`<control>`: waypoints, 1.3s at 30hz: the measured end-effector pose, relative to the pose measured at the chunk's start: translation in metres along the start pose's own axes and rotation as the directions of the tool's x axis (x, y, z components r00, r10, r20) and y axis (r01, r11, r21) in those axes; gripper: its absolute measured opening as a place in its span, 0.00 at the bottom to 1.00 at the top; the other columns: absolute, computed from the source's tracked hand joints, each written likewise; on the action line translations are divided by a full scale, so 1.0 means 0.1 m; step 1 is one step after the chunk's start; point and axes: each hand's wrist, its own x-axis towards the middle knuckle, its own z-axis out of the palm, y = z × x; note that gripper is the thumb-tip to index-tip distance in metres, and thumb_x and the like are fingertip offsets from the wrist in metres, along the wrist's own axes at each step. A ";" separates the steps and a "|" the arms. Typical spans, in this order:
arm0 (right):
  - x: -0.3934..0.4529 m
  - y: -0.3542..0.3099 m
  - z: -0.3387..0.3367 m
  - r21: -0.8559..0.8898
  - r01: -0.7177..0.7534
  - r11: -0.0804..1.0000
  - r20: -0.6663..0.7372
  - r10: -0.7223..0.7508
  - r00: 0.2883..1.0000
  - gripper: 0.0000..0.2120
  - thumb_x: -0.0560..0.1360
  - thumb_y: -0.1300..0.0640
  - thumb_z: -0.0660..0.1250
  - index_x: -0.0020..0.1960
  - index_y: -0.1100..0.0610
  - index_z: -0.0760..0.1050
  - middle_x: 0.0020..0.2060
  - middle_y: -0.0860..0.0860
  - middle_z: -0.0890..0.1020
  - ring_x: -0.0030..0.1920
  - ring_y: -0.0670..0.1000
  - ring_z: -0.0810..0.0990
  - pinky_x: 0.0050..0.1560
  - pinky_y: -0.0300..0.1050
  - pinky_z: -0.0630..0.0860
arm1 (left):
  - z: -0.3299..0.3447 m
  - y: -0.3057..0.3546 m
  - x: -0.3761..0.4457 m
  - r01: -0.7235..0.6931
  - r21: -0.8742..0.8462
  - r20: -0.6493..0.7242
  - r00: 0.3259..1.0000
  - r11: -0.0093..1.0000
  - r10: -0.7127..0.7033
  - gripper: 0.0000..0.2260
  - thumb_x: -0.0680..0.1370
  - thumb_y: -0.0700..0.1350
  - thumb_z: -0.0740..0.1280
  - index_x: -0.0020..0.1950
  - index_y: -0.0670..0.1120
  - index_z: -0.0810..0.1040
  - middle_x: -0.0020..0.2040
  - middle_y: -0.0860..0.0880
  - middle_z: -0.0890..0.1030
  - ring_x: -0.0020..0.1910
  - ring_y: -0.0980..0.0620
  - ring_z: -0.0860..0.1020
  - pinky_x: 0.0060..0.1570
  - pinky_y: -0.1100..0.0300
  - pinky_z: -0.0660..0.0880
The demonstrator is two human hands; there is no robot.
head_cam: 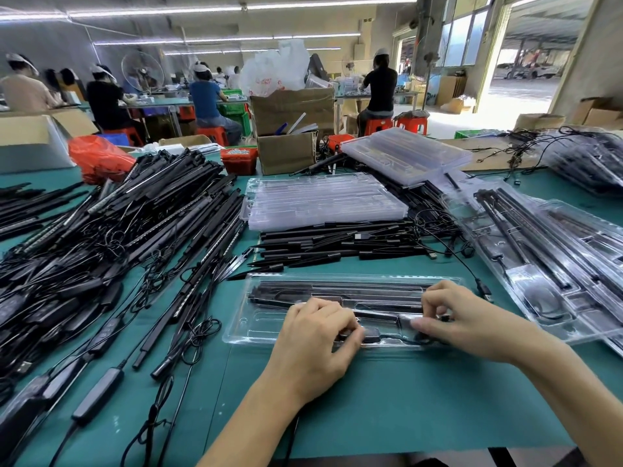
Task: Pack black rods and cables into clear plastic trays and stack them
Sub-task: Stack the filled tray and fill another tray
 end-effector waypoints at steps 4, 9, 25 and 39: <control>0.08 -0.09 0.15 -0.202 -0.089 0.975 -0.018 0.088 0.996 0.20 0.79 0.39 0.63 0.35 0.50 0.67 0.53 0.47 0.67 0.57 0.50 0.65 0.63 0.46 0.65 | -0.01 0.00 -0.01 -0.005 0.035 0.005 1.000 0.999 0.004 0.12 0.79 0.56 0.62 0.56 0.53 0.80 0.53 0.59 0.80 0.55 0.57 0.76 0.59 0.56 0.69; 0.13 -0.10 0.16 -0.231 -0.116 0.966 0.001 0.119 0.993 0.20 0.79 0.38 0.62 0.35 0.49 0.65 0.54 0.46 0.66 0.57 0.50 0.62 0.62 0.46 0.62 | 0.00 0.01 -0.02 0.027 0.084 0.026 0.999 0.996 -0.029 0.13 0.79 0.56 0.61 0.55 0.53 0.81 0.58 0.59 0.80 0.63 0.60 0.73 0.64 0.64 0.61; 0.26 -0.29 0.26 -0.329 -0.264 0.907 -0.043 0.265 0.963 0.23 0.77 0.30 0.56 0.44 0.50 0.69 0.52 0.50 0.63 0.64 0.56 0.66 0.63 0.54 0.67 | 0.01 0.00 -0.04 0.205 0.196 -0.104 0.977 0.959 -0.188 0.13 0.74 0.51 0.62 0.56 0.53 0.79 0.52 0.58 0.83 0.53 0.56 0.79 0.65 0.54 0.68; 0.51 -0.69 0.23 -0.177 -0.144 0.974 0.032 0.152 0.988 0.26 0.69 0.33 0.72 0.50 0.52 0.69 0.54 0.52 0.71 0.60 0.55 0.66 0.63 0.54 0.70 | 0.03 -0.04 -0.03 0.312 0.331 -0.017 0.945 0.890 -0.325 0.19 0.74 0.61 0.53 0.61 0.59 0.72 0.70 0.59 0.68 0.71 0.54 0.64 0.70 0.49 0.58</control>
